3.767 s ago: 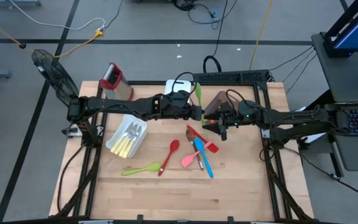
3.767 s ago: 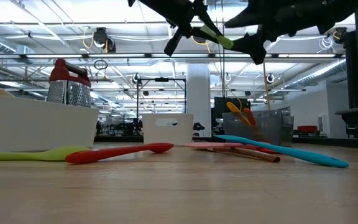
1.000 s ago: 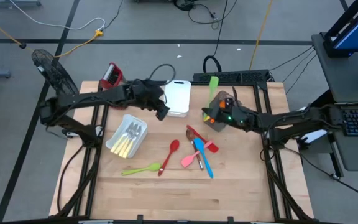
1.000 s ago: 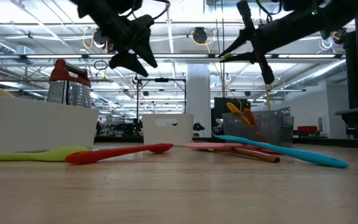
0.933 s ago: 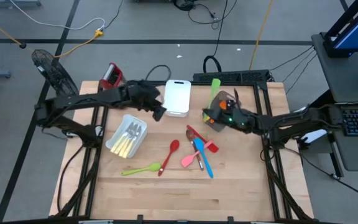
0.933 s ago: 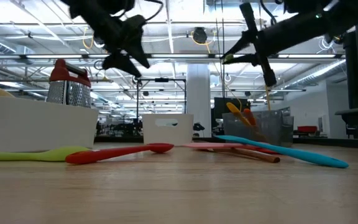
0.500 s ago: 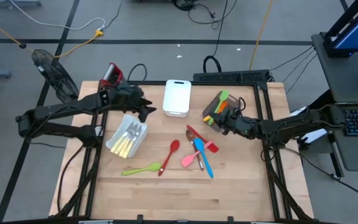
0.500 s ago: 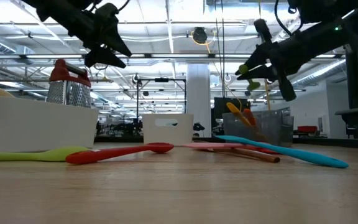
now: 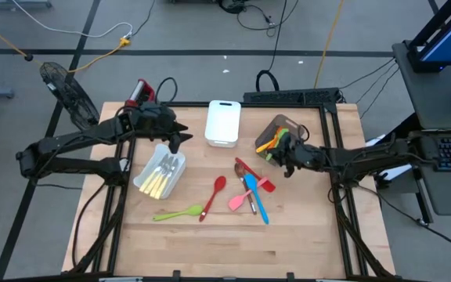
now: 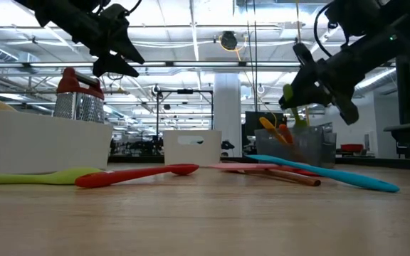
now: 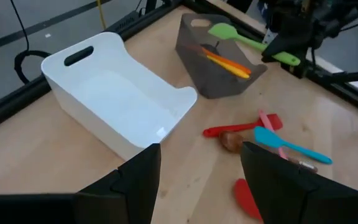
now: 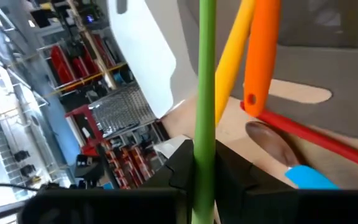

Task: Pick & Place Kitchen Items
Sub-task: Put the green spatula into the black bin

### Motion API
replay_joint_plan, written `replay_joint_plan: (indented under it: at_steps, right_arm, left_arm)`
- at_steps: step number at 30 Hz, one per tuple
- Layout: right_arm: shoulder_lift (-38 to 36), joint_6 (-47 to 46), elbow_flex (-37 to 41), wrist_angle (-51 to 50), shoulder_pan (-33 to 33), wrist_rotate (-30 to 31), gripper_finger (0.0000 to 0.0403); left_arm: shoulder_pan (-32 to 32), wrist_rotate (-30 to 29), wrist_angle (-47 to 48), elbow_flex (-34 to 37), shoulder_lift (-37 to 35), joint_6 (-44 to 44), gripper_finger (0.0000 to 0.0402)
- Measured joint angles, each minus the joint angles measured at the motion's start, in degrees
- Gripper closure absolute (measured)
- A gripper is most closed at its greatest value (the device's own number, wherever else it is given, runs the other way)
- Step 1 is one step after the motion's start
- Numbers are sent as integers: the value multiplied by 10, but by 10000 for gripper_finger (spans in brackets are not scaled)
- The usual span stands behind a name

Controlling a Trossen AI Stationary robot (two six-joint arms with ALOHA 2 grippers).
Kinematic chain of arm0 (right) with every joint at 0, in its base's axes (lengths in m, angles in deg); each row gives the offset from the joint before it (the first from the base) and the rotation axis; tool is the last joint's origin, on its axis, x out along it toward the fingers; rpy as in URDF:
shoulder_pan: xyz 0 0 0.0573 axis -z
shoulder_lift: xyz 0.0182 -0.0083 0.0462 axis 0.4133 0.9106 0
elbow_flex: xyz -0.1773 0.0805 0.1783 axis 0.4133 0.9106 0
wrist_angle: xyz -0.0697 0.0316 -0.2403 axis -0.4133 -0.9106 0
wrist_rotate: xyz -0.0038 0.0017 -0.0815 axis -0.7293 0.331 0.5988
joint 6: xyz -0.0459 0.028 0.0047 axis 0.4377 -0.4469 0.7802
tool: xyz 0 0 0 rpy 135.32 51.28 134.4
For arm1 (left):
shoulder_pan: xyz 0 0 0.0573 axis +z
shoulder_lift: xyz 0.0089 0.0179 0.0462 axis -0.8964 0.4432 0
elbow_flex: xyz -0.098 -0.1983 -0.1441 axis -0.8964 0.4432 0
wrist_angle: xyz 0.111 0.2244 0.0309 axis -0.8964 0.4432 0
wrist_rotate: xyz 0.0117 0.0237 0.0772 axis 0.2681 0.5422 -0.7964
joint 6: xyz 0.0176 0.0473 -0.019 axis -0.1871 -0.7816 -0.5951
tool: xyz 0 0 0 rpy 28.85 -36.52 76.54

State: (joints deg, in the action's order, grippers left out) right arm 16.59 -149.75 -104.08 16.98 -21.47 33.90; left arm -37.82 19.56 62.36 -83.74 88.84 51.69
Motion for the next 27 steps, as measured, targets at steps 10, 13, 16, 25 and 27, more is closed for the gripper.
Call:
replay_joint_plan:
  at_steps: [10,13,16,25,27]
  right_arm:
    - [1,18,0,-12,97,-105,370]
    - [1,27,0,-13,121,-121,371]
    - [1,35,0,-12,136,-137,364]
    - [1,43,0,-12,141,-137,352]
    - [1,43,0,-12,141,-137,351]
  left_arm:
    - [19,14,0,0,0,-14,174]
    - [25,15,0,0,0,-15,174]
    - [31,15,0,0,0,-16,174]
    - [46,33,0,0,0,-24,174]
    - [47,33,0,0,0,-24,174]
